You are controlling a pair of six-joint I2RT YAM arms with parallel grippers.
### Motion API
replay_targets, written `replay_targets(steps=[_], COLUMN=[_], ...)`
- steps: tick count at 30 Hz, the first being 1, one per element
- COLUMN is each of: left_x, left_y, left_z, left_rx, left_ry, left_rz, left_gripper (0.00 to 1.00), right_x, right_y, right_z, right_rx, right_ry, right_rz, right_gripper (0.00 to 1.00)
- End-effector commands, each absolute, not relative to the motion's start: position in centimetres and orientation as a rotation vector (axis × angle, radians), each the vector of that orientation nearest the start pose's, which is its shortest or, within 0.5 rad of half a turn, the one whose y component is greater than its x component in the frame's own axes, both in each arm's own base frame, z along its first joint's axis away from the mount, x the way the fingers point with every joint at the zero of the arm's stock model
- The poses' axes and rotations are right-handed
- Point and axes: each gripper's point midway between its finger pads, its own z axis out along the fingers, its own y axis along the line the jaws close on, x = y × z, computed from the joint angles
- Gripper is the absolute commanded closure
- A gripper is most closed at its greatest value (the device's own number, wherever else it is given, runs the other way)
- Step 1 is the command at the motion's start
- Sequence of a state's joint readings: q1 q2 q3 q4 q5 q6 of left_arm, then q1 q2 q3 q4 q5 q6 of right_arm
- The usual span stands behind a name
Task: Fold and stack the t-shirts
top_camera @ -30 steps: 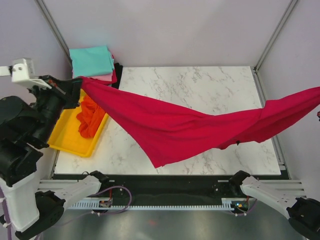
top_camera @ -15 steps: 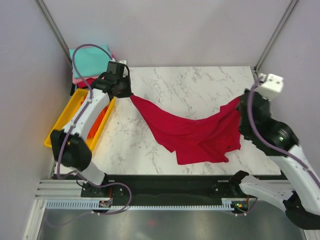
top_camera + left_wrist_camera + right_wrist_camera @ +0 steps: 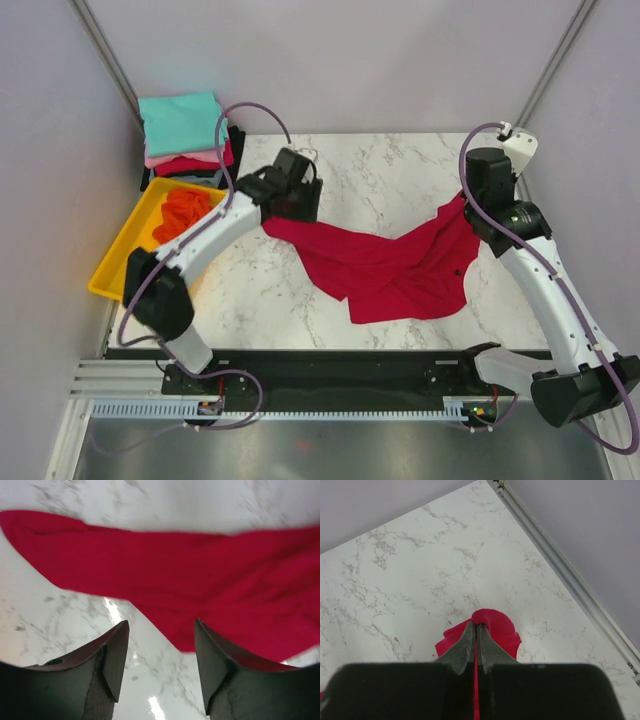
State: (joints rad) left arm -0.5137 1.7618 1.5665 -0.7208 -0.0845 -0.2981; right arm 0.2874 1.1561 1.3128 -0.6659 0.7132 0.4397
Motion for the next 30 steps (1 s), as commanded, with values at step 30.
replay_targets(steps=[30], left_x=[19.4], left_y=[-33.7], left_z=[4.3], left_rx=[0.758], left_ry=[2.394], left_rz=[-0.433], left_gripper=[0.47], right_x=[32.9], right_y=[0.9], right_z=[26.4], right_rx=[0.512], right_ry=[1.951], right_rz=[-0.113], right_gripper=[1.0])
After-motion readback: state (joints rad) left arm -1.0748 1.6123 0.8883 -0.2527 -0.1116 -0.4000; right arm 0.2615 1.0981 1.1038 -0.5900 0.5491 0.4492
